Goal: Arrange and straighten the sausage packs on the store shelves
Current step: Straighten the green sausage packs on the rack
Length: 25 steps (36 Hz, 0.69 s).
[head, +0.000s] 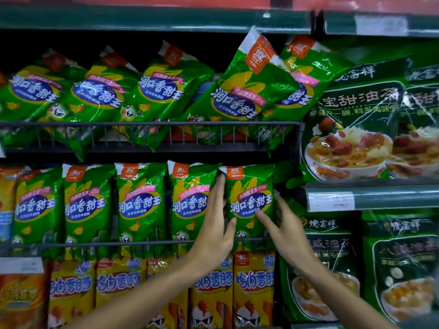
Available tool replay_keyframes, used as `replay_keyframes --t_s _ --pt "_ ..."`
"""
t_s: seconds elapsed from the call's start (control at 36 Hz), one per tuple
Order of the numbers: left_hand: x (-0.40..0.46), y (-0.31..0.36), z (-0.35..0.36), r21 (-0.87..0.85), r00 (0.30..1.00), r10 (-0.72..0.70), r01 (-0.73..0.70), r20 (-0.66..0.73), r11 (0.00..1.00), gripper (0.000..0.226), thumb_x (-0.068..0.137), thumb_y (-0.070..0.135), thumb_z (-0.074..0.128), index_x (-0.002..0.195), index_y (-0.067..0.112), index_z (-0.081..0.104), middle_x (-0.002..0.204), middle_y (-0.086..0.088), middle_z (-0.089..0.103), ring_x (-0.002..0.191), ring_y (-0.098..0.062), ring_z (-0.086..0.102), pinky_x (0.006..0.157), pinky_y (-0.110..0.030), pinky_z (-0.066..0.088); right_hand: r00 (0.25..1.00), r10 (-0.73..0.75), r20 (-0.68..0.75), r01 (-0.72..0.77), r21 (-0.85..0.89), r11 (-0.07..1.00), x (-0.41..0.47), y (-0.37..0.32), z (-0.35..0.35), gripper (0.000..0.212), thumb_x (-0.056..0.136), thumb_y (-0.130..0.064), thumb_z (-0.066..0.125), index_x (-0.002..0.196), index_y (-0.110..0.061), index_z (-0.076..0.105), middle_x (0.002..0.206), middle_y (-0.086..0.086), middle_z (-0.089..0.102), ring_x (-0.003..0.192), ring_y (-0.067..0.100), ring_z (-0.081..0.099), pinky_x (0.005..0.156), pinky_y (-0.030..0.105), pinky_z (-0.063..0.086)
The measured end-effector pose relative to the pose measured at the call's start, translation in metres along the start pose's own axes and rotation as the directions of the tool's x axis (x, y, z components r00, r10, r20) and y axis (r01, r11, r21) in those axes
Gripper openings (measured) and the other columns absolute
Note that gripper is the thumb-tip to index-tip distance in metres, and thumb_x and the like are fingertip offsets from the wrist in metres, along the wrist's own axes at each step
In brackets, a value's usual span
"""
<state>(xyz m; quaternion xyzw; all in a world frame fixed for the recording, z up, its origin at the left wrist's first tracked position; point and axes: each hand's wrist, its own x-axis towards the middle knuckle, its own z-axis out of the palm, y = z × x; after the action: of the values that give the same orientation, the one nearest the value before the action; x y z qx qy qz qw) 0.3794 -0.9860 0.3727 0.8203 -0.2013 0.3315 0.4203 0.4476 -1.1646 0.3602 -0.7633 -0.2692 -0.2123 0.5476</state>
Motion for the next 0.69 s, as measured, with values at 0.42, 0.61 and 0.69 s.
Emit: replay_keyframes --t_s 0.42,0.61,0.69 --pt "0.024 -0.023 0.001 0.689 0.918 0.224 -0.394 0.327 0.609 0.075 0.108 0.045 0.039 0.162 0.023 -0.009 0.169 0.003 -0.021 0.156 -0.017 -0.019 0.129 -0.045 0.003 0.852 -0.524 0.012 0.414 -0.628 0.658 -0.018 0.030 0.008 0.065 0.101 -0.019 0.058 0.158 -0.009 0.029 0.168 0.005 0.018 0.154 0.024 0.023 0.115 0.052 0.040" --pt "0.037 -0.019 -0.001 0.751 0.928 0.235 -0.372 0.289 0.546 0.078 0.103 0.051 0.044 0.163 0.026 0.001 0.171 0.000 -0.012 0.157 -0.022 -0.013 0.128 -0.050 0.005 0.859 -0.507 0.079 0.435 -0.635 0.638 -0.007 0.008 0.007 0.077 0.099 -0.026 0.064 0.159 -0.006 0.021 0.169 0.007 0.012 0.157 0.026 0.009 0.122 0.051 0.028" --pt "0.038 -0.019 -0.006 0.775 0.937 0.234 -0.346 0.258 0.529 0.080 0.101 0.050 0.049 0.164 0.022 0.007 0.171 -0.002 -0.007 0.158 -0.021 -0.008 0.127 -0.051 0.008 0.844 -0.526 0.110 0.475 -0.610 0.635 0.003 0.003 0.008 0.074 0.100 -0.026 0.063 0.159 -0.009 0.023 0.169 0.004 0.014 0.157 0.026 0.009 0.122 0.053 0.027"
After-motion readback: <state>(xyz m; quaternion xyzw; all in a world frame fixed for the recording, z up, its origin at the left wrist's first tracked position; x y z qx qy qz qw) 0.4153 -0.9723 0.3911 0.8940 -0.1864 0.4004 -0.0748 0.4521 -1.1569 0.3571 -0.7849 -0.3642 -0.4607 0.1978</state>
